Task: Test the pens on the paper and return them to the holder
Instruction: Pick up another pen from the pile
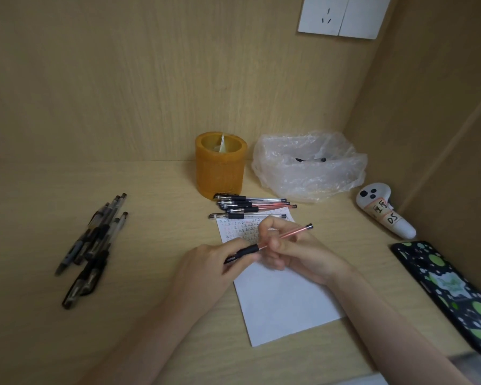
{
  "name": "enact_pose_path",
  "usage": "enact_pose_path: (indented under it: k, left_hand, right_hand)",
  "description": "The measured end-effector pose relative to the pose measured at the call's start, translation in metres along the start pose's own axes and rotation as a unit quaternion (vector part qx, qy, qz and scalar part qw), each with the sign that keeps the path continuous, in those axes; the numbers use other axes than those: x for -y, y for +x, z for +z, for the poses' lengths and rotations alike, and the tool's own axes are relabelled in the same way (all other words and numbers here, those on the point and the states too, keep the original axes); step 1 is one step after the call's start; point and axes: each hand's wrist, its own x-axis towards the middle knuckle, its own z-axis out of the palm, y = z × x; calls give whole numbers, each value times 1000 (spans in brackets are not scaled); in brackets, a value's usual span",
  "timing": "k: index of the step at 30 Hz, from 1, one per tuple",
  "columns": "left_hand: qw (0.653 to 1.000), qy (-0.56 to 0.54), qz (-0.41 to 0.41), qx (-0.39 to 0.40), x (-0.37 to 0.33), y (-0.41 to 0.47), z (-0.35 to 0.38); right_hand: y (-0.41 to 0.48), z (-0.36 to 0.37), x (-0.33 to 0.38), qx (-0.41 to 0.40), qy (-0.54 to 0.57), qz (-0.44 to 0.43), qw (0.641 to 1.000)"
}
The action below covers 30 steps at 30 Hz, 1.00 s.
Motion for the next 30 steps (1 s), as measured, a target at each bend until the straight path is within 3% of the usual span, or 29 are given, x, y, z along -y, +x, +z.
enact_pose_path:
  k: [4, 9, 17, 21, 30]
  left_hand:
    - [999, -4, -32, -9, 0, 0, 1]
    - [997, -5, -73, 10, 1, 1, -2]
    - [995, 35, -79, 59, 3, 0, 0]
    - [994, 44, -77, 71, 5, -1, 1]
    - [992, 66, -71, 78, 5, -1, 2]
  right_hand:
    - [5, 6, 3, -61, -26, -2, 998]
    - [-5, -15, 31, -210, 65, -74, 973]
    - [-5, -23, 15, -427, -151, -63, 889]
    - [-3, -23, 10, -469, -211, -68, 855]
    - [1, -22, -3, -493, -300, -48, 815]
